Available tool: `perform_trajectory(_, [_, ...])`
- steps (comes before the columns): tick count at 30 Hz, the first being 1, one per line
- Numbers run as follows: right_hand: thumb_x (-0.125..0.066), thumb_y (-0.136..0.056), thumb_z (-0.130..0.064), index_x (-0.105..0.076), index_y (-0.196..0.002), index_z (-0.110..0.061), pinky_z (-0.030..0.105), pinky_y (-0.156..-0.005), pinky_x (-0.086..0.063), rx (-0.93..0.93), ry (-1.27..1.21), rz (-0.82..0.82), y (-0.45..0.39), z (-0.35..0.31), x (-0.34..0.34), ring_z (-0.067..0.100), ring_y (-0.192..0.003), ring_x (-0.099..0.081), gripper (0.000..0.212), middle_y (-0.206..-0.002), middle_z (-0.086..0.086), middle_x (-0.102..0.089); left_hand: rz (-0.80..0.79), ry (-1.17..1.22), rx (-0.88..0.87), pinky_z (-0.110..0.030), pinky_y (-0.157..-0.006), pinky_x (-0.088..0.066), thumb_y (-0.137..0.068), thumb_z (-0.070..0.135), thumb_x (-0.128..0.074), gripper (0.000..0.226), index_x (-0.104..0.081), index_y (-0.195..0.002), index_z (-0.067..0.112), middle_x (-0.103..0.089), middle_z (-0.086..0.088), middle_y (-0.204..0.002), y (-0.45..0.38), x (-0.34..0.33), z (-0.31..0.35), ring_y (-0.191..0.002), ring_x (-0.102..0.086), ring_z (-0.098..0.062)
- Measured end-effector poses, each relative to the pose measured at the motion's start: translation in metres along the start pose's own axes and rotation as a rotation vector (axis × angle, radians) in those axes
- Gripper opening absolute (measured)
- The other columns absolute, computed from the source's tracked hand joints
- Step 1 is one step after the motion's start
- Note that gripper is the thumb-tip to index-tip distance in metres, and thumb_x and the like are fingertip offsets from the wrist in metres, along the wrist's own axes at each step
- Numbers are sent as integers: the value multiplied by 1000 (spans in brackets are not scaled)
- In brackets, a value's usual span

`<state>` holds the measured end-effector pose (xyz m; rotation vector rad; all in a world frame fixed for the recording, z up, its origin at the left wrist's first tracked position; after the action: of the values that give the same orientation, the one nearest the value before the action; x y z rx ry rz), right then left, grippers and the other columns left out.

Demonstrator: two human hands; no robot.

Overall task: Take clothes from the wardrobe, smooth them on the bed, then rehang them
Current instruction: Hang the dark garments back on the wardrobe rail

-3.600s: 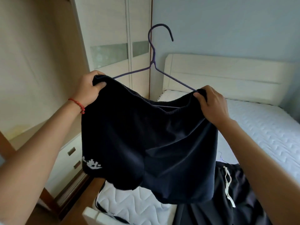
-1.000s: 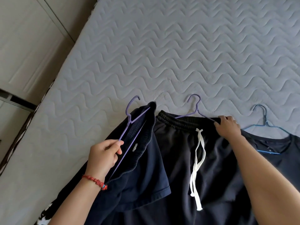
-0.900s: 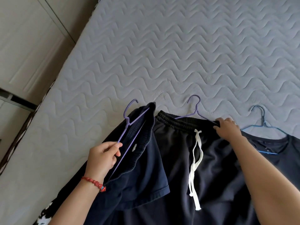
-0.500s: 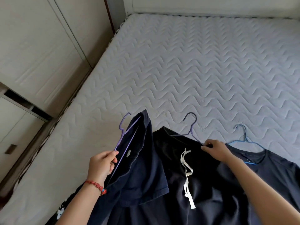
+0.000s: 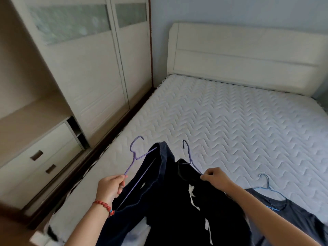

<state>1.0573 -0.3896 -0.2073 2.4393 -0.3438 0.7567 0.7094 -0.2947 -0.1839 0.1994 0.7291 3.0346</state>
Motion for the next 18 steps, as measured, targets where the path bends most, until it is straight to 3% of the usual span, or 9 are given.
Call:
perform_trajectory(4, [-66,-76,-17,-56,-59,-11,23,-52,-37,22,-43,22,55,-69,-26,13,-53,-48,21,-56,1,-50,6,141,42,-7,-29,-20,-87,2,-50,19,-64,-74,2,-49,-5,-56,20,84,8,-23,-32,-3])
perform_trajectory(8, [-66,-74,-12,-42,-47,-14,26,-53,-32,85,-56,57,113,-147,-49,15,-49,-40,37,-51,2,-40,20,232,42,-5,-27,-17,-89,2,-44,25,-58,-68,3,-47,6,-33,44,175,27,-20,-30,-2])
perform_trajectory(12, [-66,-73,-14,-45,-55,-10,27,-52,-31,178,-22,73,165,-226,-81,16,-52,-40,28,-59,7,-42,-12,328,-6,-7,-25,-17,-94,-1,-31,31,-53,-73,2,-43,-4,-59,73,258,52,-19,-30,0])
perform_trajectory(18, [-65,-76,-18,-53,-59,-6,26,-53,-34,272,53,45,216,-335,-139,13,-57,-46,24,-63,4,-51,-49,419,-57,-11,-24,-20,-96,-3,-25,32,-47,-73,3,-40,-4,-62,106,357,88,-21,-33,-1])
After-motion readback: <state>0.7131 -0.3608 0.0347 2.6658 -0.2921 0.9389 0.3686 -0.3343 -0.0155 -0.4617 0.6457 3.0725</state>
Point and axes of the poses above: each hand's wrist, its own y-axis away from the middle knuckle, its own x-axis out of the back of the hand, z = x × y, the point moved 5 cm from there along -y, towards the middle knuckle
